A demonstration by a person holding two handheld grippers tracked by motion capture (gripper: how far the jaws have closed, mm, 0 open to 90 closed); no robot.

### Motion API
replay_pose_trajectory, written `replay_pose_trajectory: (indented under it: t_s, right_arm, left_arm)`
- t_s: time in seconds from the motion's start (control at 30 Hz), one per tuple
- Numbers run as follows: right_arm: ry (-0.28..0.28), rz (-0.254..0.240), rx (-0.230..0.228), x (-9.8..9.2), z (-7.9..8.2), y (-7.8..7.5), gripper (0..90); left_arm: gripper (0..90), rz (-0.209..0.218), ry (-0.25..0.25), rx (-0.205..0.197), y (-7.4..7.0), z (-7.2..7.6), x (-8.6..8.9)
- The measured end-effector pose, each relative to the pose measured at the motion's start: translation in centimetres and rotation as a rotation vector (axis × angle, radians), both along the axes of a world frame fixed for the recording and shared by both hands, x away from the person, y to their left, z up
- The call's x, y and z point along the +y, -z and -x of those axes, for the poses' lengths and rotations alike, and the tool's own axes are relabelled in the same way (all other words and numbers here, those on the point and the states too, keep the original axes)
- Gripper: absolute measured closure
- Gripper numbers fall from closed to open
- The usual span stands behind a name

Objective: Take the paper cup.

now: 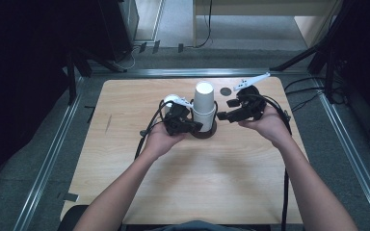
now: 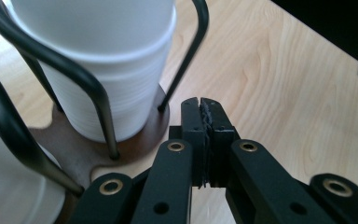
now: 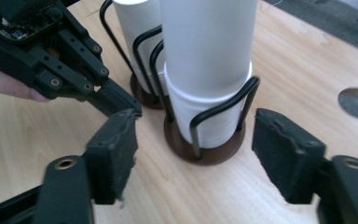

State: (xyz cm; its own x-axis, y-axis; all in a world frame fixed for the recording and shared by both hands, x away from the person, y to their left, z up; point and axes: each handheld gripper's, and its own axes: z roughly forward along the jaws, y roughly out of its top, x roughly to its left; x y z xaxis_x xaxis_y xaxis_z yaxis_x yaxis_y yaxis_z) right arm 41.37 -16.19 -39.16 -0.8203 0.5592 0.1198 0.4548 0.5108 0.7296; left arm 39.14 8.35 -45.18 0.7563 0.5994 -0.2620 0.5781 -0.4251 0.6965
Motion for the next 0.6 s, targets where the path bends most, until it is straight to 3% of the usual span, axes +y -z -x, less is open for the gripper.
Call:
replay_pose_trajectory:
  t_s: [0.3, 0.6]
  right_arm:
    - [-0.012, -0.015, -0.017, 1.5, -1.9, -0.8, 27.2]
    - [-0.012, -0.013, -0.04, 3.3, -3.0, -2.1, 23.3]
  left_arm:
    - [89.2, -0.009, -0.028, -0.013, -0.4, -1.0, -0.6]
    - [87.7, 0.018, -0.052, -0.015, -0.3, -1.3, -0.5]
